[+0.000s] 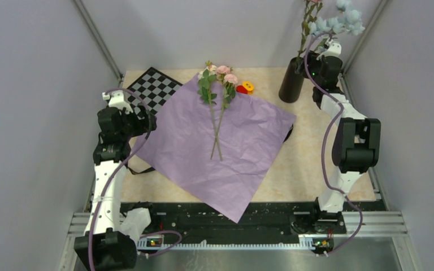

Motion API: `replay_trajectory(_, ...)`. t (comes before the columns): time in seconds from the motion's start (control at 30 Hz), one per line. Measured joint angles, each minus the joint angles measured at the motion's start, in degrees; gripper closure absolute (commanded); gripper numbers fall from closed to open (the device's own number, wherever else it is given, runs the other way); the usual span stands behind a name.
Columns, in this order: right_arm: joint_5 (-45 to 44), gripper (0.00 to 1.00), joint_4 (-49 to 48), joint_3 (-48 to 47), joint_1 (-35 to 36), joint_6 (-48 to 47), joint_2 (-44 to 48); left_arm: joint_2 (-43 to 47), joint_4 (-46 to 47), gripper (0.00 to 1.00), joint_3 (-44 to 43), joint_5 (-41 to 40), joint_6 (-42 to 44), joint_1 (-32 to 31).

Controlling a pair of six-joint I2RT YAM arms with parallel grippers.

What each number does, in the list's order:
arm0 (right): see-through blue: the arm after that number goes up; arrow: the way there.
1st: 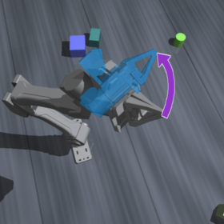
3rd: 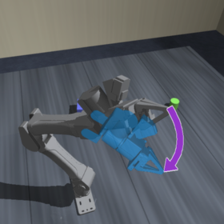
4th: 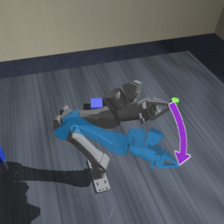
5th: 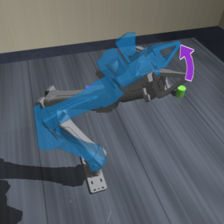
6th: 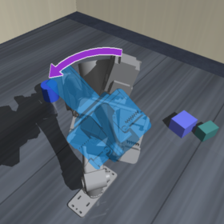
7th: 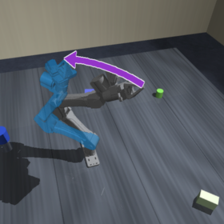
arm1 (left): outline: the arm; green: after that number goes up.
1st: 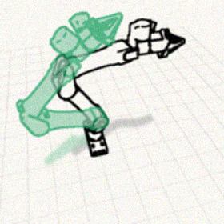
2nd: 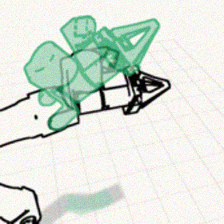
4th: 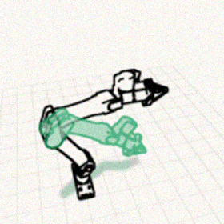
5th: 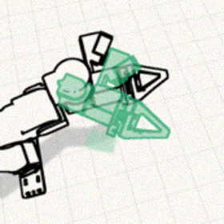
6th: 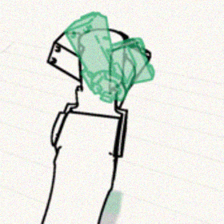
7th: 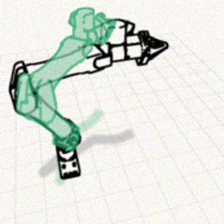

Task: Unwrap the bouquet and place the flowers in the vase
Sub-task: Insert the fake flower into the vase.

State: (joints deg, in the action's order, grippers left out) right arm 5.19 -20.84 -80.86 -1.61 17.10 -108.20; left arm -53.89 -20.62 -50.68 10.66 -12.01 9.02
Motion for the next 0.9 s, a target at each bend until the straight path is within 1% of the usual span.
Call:
replay_trajectory(0.17,-0.7,0.26,0.7,3.0,0.0,-1.2,3.0,0.0,0.0,0.01,0.0,0.0,0.0,0.0)
replay_trajectory(0.33,-1.1,0.23,1.2,5.5,0.0,-2.4,6.1,0.0,0.0,0.01,0.0,0.0,0.0,0.0)
replay_trajectory(0.6,-1.3,0.23,4.1,8.7,0.0,-3.0,13.0,0.0,0.0,0.01,0.0,-0.1,0.2,0.0)
replay_trajectory(0.77,-1.3,0.24,7.6,13.5,0.0,-1.7,21.1,0.0,0.0,0.01,0.2,0.0,0.2,0.0)
replay_trajectory(0.9,-0.1,0.25,12.1,14.7,0.1,0.6,25.9,-0.1,0.0,0.01,0.2,0.7,0.2,-0.5)
